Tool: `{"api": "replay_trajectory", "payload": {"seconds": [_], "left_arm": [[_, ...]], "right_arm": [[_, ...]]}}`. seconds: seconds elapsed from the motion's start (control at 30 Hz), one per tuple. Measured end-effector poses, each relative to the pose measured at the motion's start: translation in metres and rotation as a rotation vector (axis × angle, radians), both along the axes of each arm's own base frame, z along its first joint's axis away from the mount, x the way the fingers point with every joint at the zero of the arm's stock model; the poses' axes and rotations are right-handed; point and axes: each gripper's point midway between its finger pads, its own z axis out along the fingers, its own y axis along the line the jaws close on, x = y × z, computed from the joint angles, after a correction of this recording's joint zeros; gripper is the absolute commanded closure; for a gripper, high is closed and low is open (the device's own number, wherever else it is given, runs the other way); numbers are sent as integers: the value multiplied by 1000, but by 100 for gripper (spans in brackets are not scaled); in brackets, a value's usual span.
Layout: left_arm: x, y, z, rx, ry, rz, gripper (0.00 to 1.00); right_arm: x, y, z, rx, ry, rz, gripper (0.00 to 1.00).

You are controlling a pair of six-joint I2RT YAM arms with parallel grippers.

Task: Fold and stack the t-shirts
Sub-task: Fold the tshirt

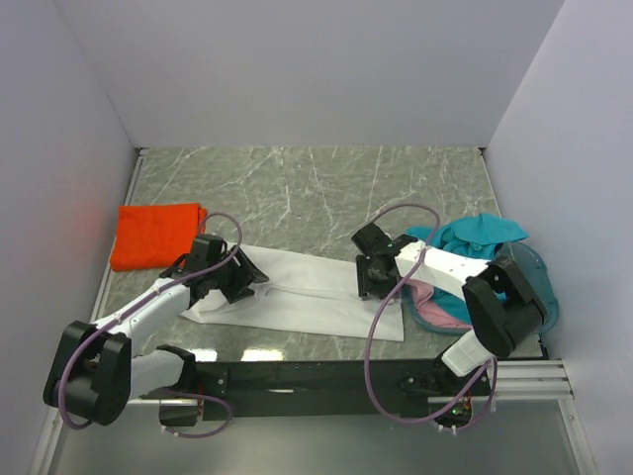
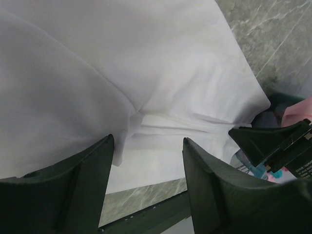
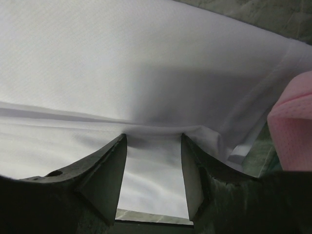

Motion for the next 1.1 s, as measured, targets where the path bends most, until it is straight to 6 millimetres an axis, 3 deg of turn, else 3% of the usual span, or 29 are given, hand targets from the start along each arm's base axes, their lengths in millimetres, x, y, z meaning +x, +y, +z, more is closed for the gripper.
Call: {"api": "replay_trajectory", "payload": {"seconds": [0.27, 0.6, 0.83, 1.1], "left_arm": [[-2, -9, 0, -36, 6, -32, 36], [2, -19, 15, -90, -14, -43, 35], [19, -24, 45, -102, -73, -51, 35], [17, -22, 44, -75, -47, -61, 35]], "right_arm": [[-7, 3, 7, 41, 1, -10, 45], [0, 5, 24, 59, -39, -17, 45], [16, 12, 22, 47, -41, -14, 44], [22, 9, 13, 20, -28, -19, 44]]}}
